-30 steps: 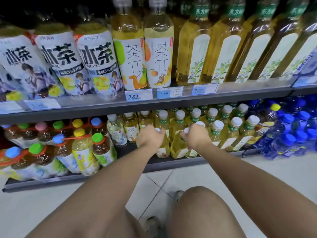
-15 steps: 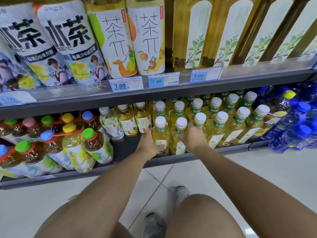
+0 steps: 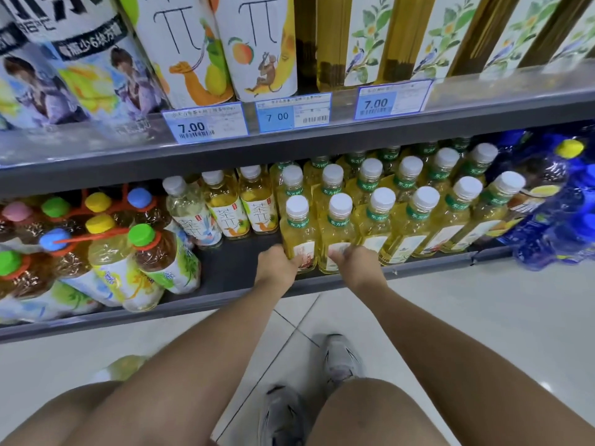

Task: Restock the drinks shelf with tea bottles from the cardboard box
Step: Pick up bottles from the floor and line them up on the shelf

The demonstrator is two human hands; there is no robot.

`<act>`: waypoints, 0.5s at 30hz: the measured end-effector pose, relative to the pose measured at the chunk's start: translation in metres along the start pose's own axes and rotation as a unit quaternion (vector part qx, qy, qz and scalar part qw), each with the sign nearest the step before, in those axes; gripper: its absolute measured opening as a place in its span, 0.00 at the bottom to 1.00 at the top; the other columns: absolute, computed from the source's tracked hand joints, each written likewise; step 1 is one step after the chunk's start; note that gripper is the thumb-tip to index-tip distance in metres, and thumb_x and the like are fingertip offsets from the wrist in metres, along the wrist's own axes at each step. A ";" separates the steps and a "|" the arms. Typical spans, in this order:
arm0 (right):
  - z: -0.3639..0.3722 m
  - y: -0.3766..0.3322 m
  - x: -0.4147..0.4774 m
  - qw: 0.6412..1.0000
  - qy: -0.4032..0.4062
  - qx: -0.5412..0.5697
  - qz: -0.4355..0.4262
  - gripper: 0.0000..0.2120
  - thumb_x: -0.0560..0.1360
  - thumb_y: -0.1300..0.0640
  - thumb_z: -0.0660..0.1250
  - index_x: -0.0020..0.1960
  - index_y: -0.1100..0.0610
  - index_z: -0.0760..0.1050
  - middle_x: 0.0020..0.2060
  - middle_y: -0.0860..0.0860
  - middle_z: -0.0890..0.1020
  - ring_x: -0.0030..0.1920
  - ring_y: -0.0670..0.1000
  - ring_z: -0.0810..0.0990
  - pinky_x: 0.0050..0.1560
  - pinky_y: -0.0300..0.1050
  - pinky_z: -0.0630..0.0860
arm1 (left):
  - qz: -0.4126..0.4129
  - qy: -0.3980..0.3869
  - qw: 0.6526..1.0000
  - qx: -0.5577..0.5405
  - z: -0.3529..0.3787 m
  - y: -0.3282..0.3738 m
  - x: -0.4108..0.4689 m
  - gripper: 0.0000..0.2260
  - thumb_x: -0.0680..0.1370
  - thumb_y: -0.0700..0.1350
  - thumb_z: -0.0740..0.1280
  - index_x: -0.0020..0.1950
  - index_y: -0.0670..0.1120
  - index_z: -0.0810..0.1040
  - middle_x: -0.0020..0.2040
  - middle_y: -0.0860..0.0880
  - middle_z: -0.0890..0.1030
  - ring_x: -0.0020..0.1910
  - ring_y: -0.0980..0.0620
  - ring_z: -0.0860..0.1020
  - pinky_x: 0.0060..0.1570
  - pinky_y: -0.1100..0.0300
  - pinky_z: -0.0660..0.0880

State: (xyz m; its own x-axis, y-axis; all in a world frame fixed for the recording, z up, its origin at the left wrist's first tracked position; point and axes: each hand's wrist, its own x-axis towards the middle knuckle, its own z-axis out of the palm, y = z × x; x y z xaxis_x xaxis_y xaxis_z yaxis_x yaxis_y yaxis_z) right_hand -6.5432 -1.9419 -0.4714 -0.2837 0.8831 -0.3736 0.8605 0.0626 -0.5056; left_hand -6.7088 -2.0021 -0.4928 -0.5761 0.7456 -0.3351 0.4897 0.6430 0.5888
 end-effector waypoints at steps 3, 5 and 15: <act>0.000 -0.004 0.007 0.996 -0.004 -0.094 -0.003 0.18 0.80 0.63 0.57 0.69 0.52 0.68 0.53 0.56 0.78 0.54 0.57 0.80 0.43 0.44 0.69 | 0.012 -0.026 0.999 0.015 -0.001 -0.005 0.005 0.16 0.77 0.54 0.70 0.59 0.45 0.82 0.55 0.46 0.84 0.53 0.46 0.82 0.52 0.51 0.80; -0.004 -0.004 0.005 0.989 -0.035 -0.142 -0.021 0.24 0.79 0.65 0.58 0.73 0.52 0.63 0.58 0.56 0.77 0.58 0.57 0.78 0.47 0.45 0.72 | 0.016 -0.054 0.998 0.031 -0.006 -0.006 0.003 0.15 0.78 0.52 0.70 0.61 0.46 0.81 0.57 0.47 0.84 0.56 0.47 0.81 0.52 0.54 0.79; -0.081 -0.082 -0.062 0.984 -0.096 -0.131 -0.075 0.22 0.82 0.43 0.57 0.38 0.59 0.74 0.37 0.54 0.78 0.41 0.55 0.76 0.41 0.44 0.70 | 0.102 -0.161 0.973 0.130 -0.096 0.031 -0.059 0.13 0.78 0.51 0.69 0.54 0.42 0.83 0.50 0.43 0.82 0.52 0.46 0.79 0.50 0.56 0.76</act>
State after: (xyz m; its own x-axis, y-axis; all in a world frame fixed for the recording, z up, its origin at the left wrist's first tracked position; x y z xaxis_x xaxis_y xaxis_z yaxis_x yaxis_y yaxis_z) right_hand -6.5623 -1.9646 -0.3436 -0.4693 0.7519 -0.4630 0.8750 0.3254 -0.3585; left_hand -6.7226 -2.0430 -0.3845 -0.2342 0.8518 -0.4687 0.7456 0.4667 0.4756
